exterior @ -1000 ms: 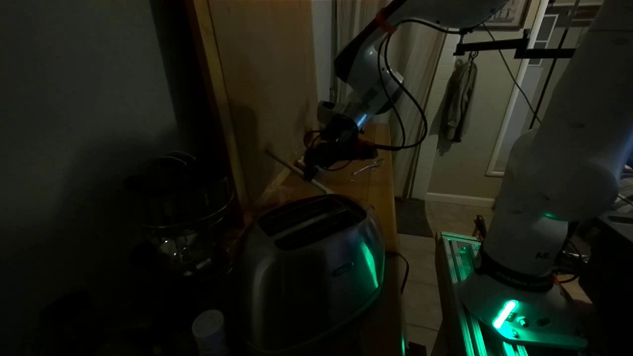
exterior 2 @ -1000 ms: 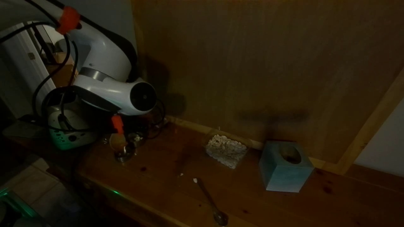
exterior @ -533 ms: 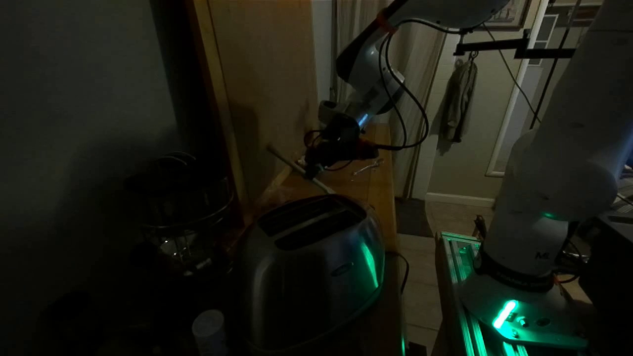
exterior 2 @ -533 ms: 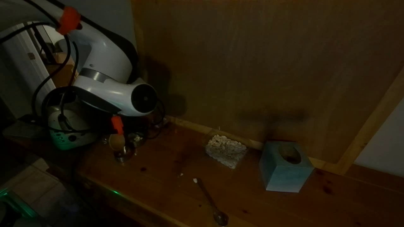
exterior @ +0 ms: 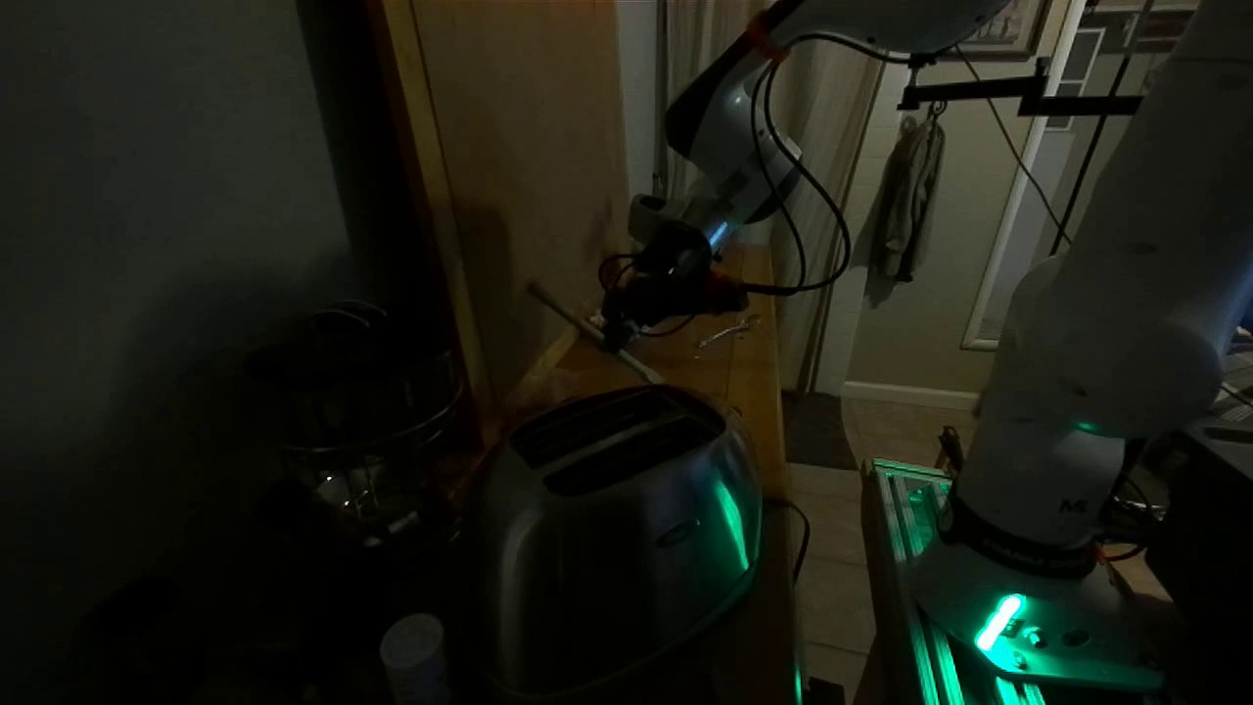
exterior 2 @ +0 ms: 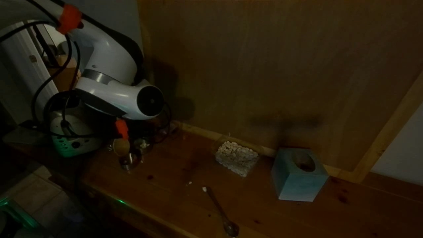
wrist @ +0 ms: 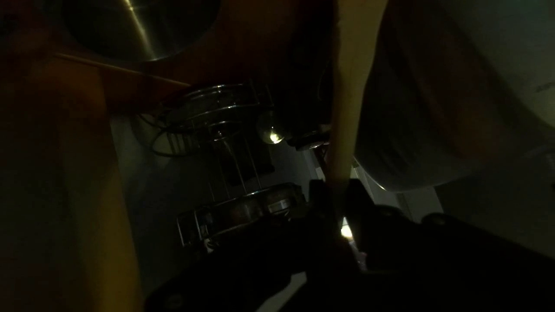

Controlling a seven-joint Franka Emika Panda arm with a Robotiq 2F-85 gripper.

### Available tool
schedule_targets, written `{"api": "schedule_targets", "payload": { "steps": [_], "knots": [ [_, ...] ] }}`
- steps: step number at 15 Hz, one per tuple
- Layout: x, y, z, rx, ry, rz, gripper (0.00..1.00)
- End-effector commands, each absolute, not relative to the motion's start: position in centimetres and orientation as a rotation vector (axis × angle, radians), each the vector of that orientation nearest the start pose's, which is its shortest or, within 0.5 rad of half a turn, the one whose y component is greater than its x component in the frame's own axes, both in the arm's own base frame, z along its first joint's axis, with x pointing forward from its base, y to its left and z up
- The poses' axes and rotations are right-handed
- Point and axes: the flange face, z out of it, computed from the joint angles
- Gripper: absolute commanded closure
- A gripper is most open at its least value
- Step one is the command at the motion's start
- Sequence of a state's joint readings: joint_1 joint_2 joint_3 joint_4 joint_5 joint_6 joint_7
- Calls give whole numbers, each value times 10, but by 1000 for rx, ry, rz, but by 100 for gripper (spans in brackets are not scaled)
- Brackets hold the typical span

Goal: Put the orange object on the spoon, then drop it into the pot

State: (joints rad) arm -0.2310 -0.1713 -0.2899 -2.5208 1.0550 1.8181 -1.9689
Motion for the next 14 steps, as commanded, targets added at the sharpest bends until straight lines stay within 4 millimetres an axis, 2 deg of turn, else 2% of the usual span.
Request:
{"api": "schedule_targets", "payload": {
  "steps": [1,5,10,14],
  "knots": [
    [391,-134,360,-1994,-961,-913,94],
    [393,-135,373,-2043,-986,-925,94],
    [397,-149,379,-2249,-999,-893,95],
    [399,-167,378,-2455,-948,-782,94]
  ]
}}
